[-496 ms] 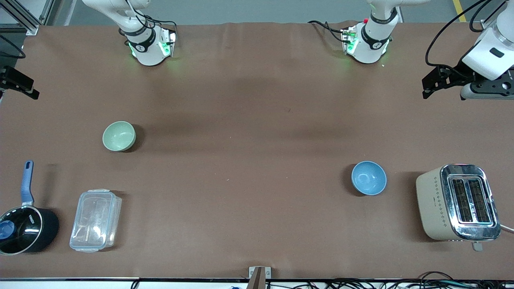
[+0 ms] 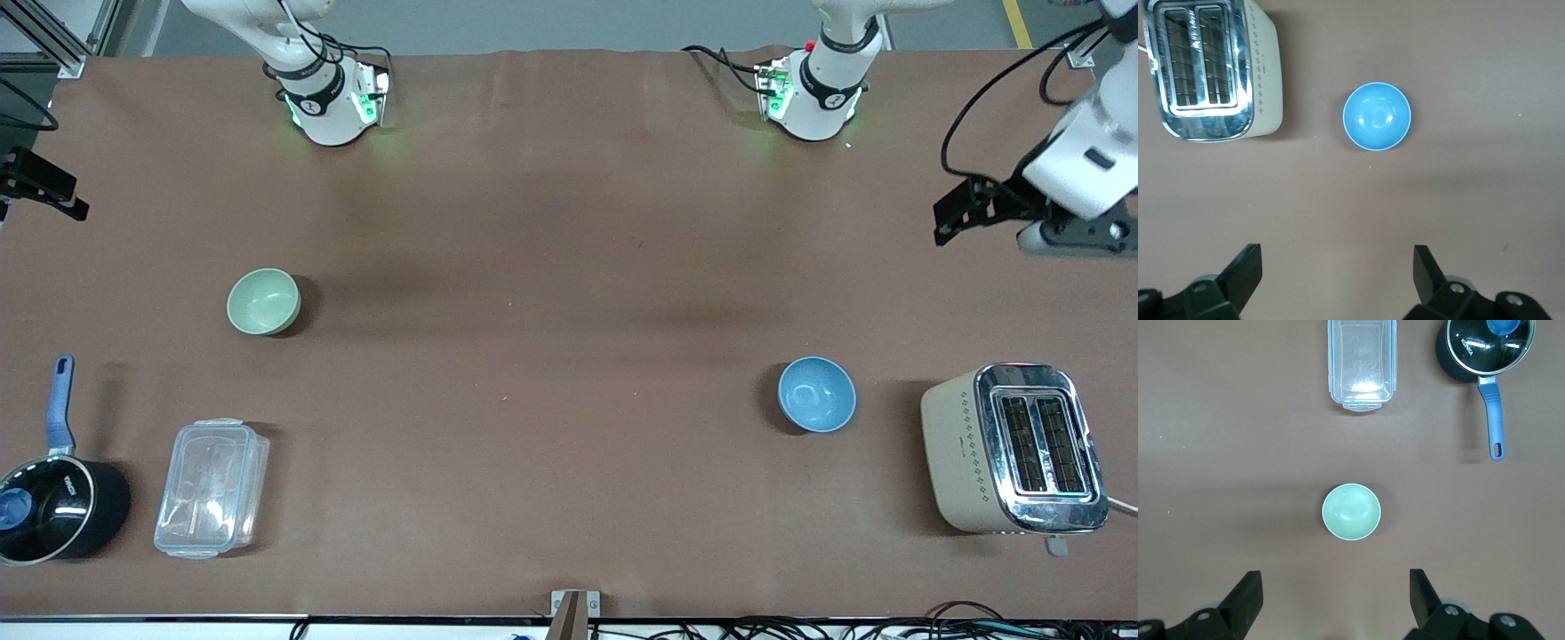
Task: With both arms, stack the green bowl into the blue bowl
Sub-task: 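Move the left gripper down toward the blue bowl's rim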
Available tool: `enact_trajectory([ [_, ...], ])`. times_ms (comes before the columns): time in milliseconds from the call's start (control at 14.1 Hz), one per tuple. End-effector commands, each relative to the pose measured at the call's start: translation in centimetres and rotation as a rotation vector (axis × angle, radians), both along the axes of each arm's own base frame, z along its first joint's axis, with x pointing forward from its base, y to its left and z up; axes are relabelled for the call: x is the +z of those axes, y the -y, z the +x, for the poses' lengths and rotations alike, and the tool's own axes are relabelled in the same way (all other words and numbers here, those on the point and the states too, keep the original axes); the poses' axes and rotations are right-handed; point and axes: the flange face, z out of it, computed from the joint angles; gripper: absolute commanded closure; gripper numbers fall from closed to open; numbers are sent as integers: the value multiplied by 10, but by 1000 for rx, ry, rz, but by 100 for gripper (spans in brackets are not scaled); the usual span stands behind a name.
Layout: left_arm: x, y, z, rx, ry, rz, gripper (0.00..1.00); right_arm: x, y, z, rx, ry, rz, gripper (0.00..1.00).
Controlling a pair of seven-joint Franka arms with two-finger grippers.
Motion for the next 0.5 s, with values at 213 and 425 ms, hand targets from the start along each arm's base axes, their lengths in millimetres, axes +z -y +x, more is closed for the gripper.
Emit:
enact_trajectory([
  [213, -135, -24, 86, 78, -6, -13, 0, -4, 1, 0, 12, 4, 1, 3],
  [425, -210, -23, 100, 108, -16, -23, 0, -5, 3, 0, 8, 3, 6, 4],
])
